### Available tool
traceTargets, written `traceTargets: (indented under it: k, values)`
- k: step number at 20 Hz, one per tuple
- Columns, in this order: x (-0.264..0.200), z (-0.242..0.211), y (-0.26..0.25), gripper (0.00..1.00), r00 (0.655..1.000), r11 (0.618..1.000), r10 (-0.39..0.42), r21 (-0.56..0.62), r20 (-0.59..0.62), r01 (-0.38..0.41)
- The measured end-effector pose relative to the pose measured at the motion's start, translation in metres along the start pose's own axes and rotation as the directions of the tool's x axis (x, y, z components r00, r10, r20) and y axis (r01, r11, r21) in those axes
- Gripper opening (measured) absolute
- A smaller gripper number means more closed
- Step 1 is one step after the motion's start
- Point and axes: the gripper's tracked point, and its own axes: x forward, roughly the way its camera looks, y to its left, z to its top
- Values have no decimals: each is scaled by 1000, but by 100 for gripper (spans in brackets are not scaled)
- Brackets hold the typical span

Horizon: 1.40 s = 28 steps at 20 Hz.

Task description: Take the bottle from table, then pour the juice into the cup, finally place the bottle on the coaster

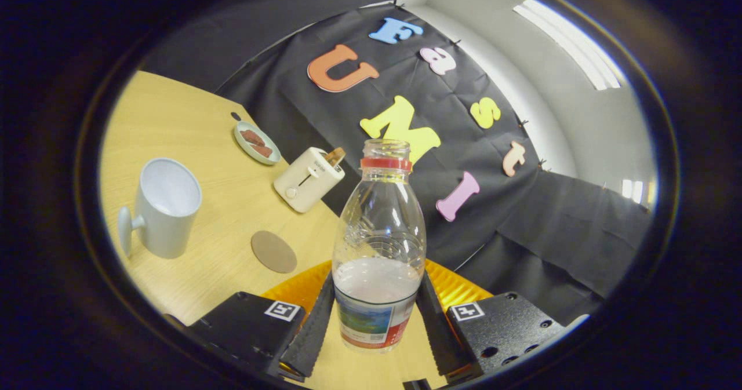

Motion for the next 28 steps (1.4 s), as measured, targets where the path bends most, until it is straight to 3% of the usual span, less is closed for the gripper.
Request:
traceTargets:
  k: [5, 10, 15, 24, 28]
  values:
    - [1, 11, 12, 80, 999, 982, 8, -187, 47, 0]
    - [-7, 24, 38, 79, 993, 920, 47, -391, 108, -2]
    - [-20, 27, 61, 79, 990, 858, 60, -513, 130, 16]
    - [-26, 35, 59, 79, 981, 716, 16, -687, 194, 124]
    - [-28, 37, 59, 79, 976, 685, 3, -711, 216, 155]
